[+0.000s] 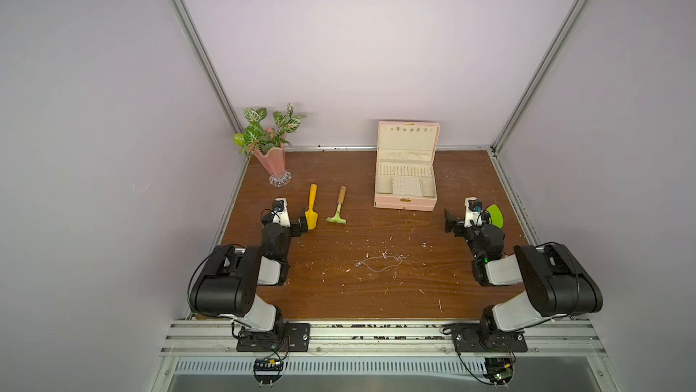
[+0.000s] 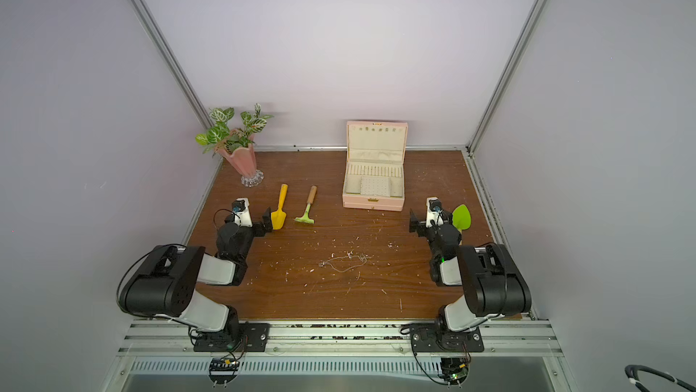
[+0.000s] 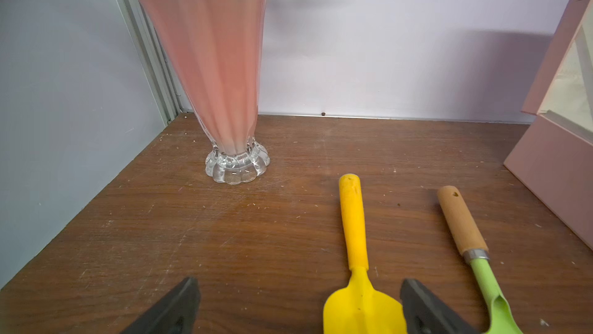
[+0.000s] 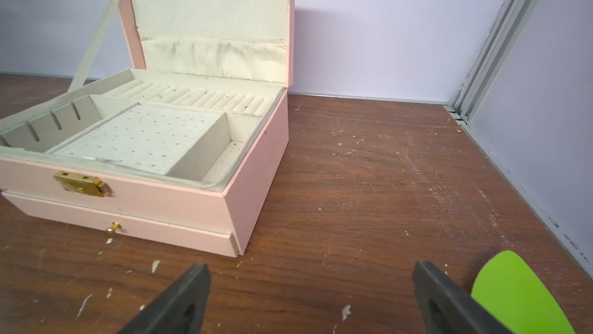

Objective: Put jewelry chain into jewelry box
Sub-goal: Pick up the necklace from the center of the board.

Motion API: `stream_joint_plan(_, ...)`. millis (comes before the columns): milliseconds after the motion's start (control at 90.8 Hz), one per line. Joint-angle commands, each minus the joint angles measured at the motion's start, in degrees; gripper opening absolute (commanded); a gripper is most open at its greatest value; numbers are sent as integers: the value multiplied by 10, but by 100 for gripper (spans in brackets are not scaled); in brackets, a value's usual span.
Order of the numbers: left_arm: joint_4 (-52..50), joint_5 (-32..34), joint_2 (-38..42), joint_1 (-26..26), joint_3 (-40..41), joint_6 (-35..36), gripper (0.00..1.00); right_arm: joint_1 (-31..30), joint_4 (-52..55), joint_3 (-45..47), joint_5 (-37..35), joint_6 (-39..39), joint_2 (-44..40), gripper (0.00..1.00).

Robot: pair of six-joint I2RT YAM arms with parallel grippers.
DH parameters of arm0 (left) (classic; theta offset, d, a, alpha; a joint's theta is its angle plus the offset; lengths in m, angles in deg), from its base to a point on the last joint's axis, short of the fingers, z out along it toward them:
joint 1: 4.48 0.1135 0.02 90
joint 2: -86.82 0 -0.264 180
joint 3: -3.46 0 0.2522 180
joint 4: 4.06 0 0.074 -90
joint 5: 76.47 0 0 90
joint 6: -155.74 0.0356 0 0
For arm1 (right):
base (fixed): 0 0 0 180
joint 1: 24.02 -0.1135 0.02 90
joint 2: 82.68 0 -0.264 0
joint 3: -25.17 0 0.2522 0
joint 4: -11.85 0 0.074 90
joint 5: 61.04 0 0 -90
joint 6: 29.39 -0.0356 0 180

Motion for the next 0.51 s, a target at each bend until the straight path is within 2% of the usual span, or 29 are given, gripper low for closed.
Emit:
stream_joint_plan(0,9,0,5,7,-10,-1,99,1,-16,-10,1,0,0,99)
stream_joint_plan(495,10,-1,8,7,-9,1,99,0,-25,-5,6,-1,-2,99)
